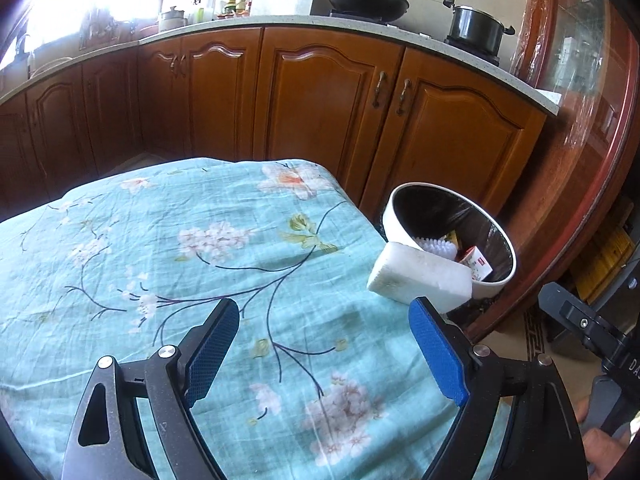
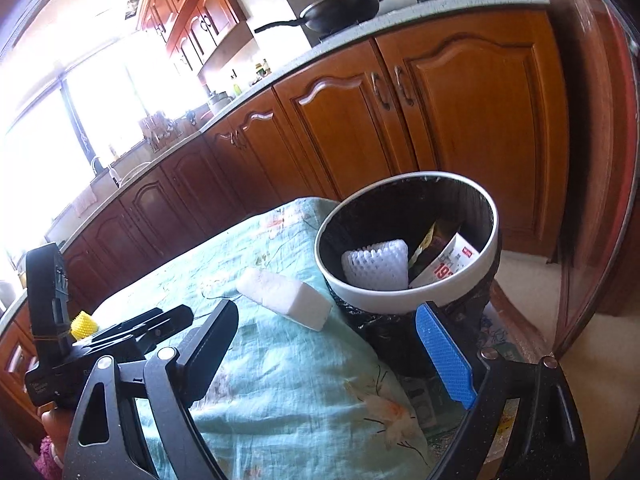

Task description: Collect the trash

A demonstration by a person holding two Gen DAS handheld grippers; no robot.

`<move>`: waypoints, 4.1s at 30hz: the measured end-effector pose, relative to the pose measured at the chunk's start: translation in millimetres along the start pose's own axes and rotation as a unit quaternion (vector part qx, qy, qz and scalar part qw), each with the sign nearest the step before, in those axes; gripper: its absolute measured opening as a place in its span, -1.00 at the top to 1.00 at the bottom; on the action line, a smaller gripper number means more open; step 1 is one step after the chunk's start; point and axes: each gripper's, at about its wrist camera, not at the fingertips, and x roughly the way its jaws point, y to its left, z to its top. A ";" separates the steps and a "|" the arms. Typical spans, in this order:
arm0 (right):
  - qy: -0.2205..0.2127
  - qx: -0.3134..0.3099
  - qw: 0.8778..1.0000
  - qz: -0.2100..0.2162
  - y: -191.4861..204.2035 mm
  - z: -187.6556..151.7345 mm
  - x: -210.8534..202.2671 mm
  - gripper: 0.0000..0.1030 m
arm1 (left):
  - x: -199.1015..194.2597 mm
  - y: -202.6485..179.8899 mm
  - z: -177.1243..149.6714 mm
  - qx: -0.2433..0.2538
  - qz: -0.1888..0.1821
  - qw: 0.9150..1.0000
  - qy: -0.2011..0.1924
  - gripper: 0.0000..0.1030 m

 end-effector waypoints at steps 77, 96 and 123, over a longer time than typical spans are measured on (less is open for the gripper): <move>-0.136 -0.083 0.984 -0.075 60.5 -34.9 -105.4 -1.00 | -131.4 -19.3 -89.6 0.065 0.058 0.985 -0.151 -0.98; -0.135 -0.079 0.985 -0.074 58.9 -34.9 -104.6 -1.00 | -129.6 -18.2 -88.2 0.063 0.060 0.985 -0.148 -0.98; -0.122 -0.065 0.988 -0.067 58.1 -39.0 -94.4 -1.00 | -117.0 -18.8 -87.7 0.063 0.062 0.987 -0.135 -0.98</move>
